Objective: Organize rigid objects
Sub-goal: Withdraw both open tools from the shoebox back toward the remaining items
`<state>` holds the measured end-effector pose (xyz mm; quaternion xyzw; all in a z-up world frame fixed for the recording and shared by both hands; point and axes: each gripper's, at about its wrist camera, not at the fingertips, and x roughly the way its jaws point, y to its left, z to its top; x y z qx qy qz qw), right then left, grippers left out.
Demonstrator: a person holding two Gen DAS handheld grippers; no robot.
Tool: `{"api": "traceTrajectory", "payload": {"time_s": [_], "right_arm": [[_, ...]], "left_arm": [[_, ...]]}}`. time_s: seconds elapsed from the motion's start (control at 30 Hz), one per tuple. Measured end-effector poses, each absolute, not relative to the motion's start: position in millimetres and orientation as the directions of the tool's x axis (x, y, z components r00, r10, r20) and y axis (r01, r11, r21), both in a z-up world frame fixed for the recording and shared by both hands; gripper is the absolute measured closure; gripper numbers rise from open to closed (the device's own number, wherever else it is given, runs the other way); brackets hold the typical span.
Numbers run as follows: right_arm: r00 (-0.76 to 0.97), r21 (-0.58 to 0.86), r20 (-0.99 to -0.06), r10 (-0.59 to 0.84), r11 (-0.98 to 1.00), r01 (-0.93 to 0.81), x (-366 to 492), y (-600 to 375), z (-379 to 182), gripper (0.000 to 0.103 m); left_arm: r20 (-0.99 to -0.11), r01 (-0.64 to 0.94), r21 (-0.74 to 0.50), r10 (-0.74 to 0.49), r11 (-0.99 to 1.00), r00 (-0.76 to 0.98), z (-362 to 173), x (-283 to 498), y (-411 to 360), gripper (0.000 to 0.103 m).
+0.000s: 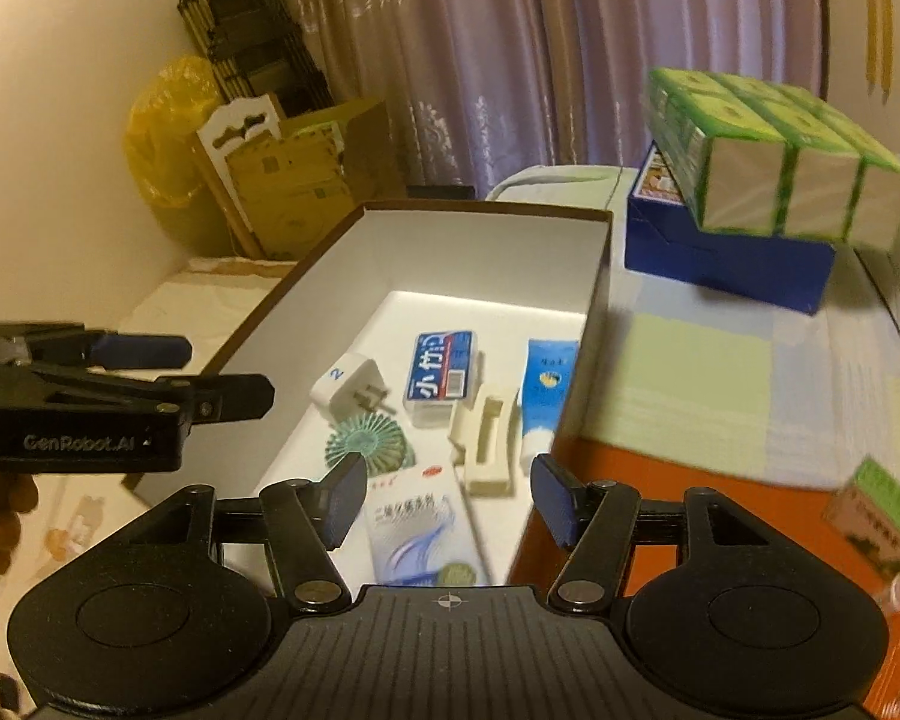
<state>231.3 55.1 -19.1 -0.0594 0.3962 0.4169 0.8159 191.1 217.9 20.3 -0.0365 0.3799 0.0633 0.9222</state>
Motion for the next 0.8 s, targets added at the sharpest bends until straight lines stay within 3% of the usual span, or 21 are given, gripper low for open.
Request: {"api": "traceTrajectory", "payload": {"time_s": [0.8], "right_arm": [[0.358,0.209,-0.705,0.612,0.662,-0.72,186.8,-73.5,-24.7,0.045]], "left_arm": [[-0.762,-0.104,-0.081,0.006,0.991,0.648,-1.6,128.2,107.2,0.032]]}}
